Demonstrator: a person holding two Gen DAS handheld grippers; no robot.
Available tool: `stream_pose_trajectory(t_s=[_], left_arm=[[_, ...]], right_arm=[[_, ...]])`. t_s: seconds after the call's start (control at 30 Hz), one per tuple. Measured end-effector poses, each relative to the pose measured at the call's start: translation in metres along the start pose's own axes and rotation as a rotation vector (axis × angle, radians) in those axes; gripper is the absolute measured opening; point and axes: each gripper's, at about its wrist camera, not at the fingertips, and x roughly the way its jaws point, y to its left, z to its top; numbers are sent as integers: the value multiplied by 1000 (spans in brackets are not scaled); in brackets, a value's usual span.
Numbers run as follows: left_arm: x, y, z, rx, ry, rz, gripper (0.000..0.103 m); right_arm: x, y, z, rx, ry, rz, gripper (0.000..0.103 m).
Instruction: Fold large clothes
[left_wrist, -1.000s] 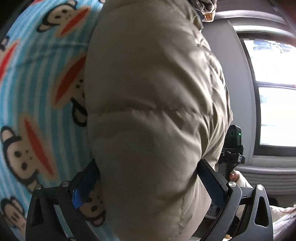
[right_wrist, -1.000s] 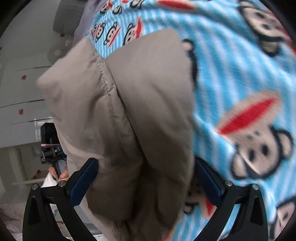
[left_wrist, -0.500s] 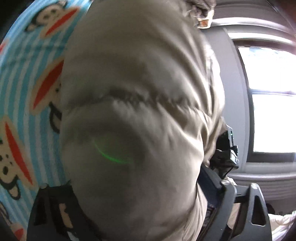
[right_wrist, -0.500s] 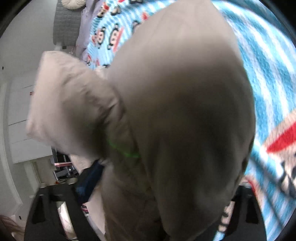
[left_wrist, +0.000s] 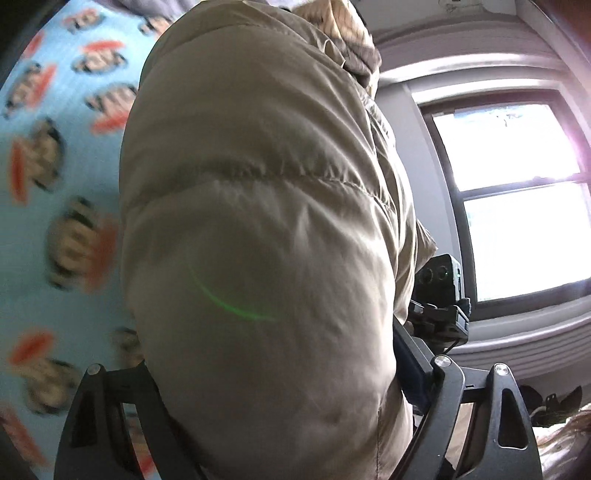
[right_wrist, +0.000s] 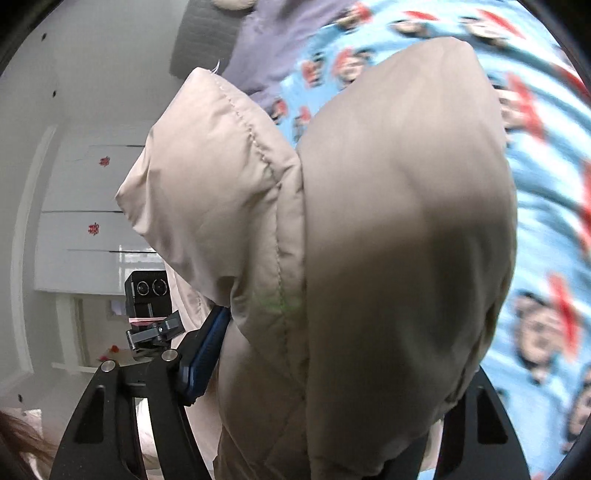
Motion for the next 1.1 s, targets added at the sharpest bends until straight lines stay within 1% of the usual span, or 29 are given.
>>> stream_pose_trajectory(t_s=[0.03,0.1,0.17,0.27,0.3,0.33,0.37,0.4,0.47,0.5,0.53,0.57,0.6,0.63,0.67,0.7,0.73,0.77,0.8,0.83,0.87,0.9,0.93,0.97,1.0,1.03,1.07,1.1], left_arm=[[-14,9,6,2,-5,8,88],[-49,31,19,4,-19,37,88],[-76,55,30,4,-29,65,88],[-111,105,41,-33,-37,119,88],[-114,117,44,-49,-36,132,88],[-117,138,48,-77,-33,154,88],[-118,159,50,-109,-30,175,91],[-117,178,51,-144,-32,192,95],[-113,202,45,-200,-37,206,100],[-113,209,41,-220,-43,206,100],[-116,209,37,-221,-54,213,100],[-121,205,35,-209,-66,240,100],[-128,197,34,-188,-77,288,100],[-120,184,43,-167,-90,340,100],[-128,170,42,-125,-117,410,99],[-137,156,39,-86,-146,458,96],[-153,138,39,-17,-200,518,92],[-166,125,43,34,-235,543,80],[-177,117,49,67,-256,551,68],[-180,103,53,99,-274,543,61],[-175,92,73,120,-283,526,49],[-170,80,86,154,-287,503,48],[-158,69,81,182,-284,497,48],[-140,58,83,210,-275,505,48],[-128,61,85,223,-258,511,48],[-105,54,95,230,-225,514,48],[-82,47,105,230,-193,528,48],[-64,49,111,242,-170,558,48]], right_arm=[[20,14,2,-10,-2,6,73],[49,26,3,-20,3,18,73],[91,40,11,-23,18,31,73],[152,51,20,-26,50,19,73],[167,52,23,-25,61,9,73],[189,51,25,-20,78,-16,73],[206,49,28,-14,92,-47,73],[216,44,30,-4,102,-80,74],[230,39,26,22,109,-128,76],[232,39,23,36,105,-149,77],[229,41,21,43,101,-165,77],[225,43,18,43,102,-181,77],[218,49,15,34,101,-220,77],[213,56,15,22,93,-267,77],[211,66,21,7,76,-311,77],[197,72,22,-6,59,-345,77],[185,83,18,-25,30,-389,77],[171,94,13,-49,-11,-432,77],[160,105,8,-72,-47,-456,72],[146,117,0,-103,-92,-465,54],[138,127,-7,-124,-116,-464,42],[130,135,-20,-138,-134,-466,24],[130,145,-23,-154,-152,-462,20],[134,156,-31,-182,-157,-444,20],[120,148,-44,-204,-153,-441,20],[132,154,-51,-242,-134,-450,20],[148,156,-50,-261,-111,-463,20],[165,151,-58,-271,-84,-483,20]])
